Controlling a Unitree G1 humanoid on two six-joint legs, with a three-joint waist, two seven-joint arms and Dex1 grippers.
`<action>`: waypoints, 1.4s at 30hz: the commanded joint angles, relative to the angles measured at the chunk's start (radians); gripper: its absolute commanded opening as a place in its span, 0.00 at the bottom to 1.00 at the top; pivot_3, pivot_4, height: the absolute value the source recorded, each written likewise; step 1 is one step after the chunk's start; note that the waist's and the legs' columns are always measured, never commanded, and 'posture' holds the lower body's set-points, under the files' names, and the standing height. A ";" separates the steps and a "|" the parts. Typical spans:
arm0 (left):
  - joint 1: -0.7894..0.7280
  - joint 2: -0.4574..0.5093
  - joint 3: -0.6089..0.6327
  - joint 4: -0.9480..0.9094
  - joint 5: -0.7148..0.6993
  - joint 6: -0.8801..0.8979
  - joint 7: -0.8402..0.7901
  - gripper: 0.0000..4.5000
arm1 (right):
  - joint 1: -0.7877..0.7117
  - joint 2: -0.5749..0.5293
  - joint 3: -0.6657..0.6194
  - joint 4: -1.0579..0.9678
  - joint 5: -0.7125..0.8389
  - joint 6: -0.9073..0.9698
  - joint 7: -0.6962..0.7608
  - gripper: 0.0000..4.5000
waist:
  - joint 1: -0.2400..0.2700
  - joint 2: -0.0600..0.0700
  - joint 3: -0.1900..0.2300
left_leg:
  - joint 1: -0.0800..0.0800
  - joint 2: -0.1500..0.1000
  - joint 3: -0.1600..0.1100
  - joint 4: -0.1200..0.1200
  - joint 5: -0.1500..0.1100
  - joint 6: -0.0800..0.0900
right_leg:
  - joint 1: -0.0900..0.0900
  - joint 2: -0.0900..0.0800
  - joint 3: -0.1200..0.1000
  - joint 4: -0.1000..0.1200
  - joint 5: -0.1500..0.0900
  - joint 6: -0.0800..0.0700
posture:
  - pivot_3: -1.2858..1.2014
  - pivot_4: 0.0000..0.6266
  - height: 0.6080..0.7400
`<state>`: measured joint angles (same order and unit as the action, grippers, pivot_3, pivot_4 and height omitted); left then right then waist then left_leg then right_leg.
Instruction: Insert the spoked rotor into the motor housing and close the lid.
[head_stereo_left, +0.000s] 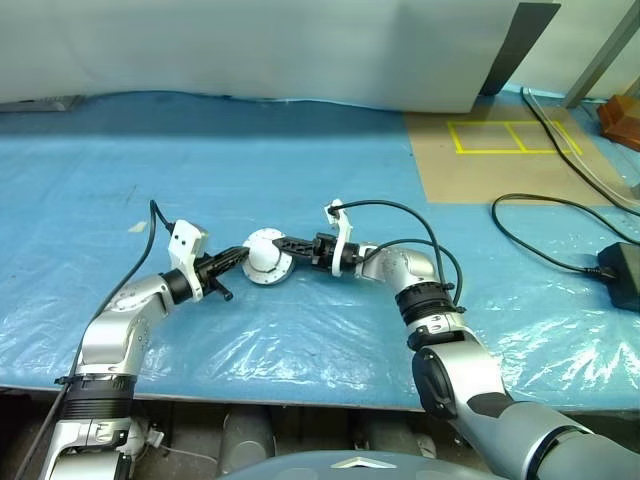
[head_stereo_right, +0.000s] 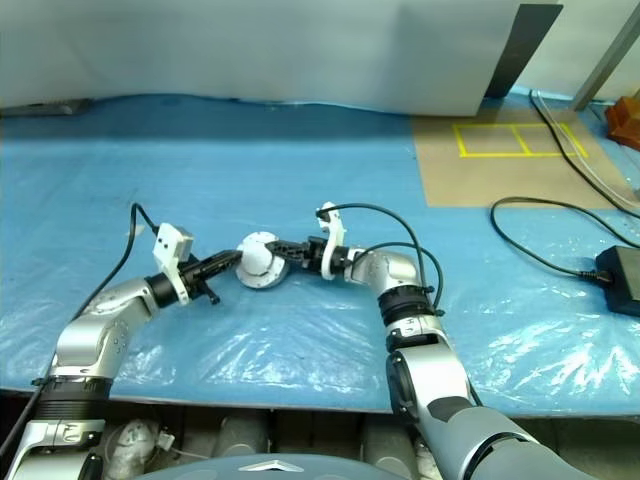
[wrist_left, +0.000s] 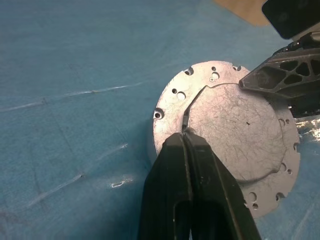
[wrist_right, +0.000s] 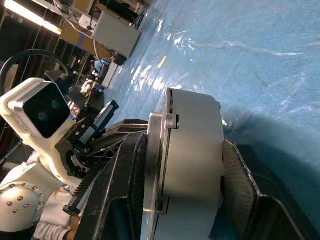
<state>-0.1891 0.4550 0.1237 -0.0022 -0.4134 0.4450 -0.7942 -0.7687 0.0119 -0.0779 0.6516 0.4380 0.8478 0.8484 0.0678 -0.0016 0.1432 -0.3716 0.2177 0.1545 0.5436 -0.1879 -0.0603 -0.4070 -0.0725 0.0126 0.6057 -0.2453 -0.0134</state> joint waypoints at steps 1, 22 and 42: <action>0.000 -0.012 -0.020 -0.039 -0.007 -0.010 0.003 0.01 | -0.007 0.027 0.014 -0.032 0.048 0.075 0.023 0.38 | 0.000 0.000 0.000 | 0.000 0.000 0.000 0.000 0.000 0.000 | 0.000 0.000 0.000 0.000 0.000 0.000 | 0.52 0.24 1.00; -0.093 0.046 0.209 -0.251 -0.394 0.254 0.050 0.01 | -0.045 0.016 -0.012 0.088 -0.005 -0.002 -0.086 0.27 | -0.018 0.000 0.002 | 0.003 0.001 0.000 0.001 0.000 0.000 | 0.001 0.002 0.000 0.002 0.000 -0.001 | 0.52 0.24 1.00; 0.087 -0.075 0.374 -0.187 -0.797 0.415 0.177 0.84 | -0.157 0.020 -0.294 -0.116 0.369 0.380 -0.145 0.27 | 0.006 -0.004 0.009 | -0.007 0.006 -0.004 0.004 -0.001 -0.002 | -0.003 0.006 -0.010 0.000 -0.001 -0.002 | 0.52 0.24 1.00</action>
<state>-0.1035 0.3910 0.4725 -0.1700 -1.1414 0.8541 -0.6350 -0.8838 0.0214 -0.3433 0.5900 0.7435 1.2213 0.6940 0.0736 -0.0055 0.1522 -0.3788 0.2235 0.1499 0.5479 -0.1888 -0.0625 -0.4101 -0.0669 0.0026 0.6062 -0.2460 -0.0154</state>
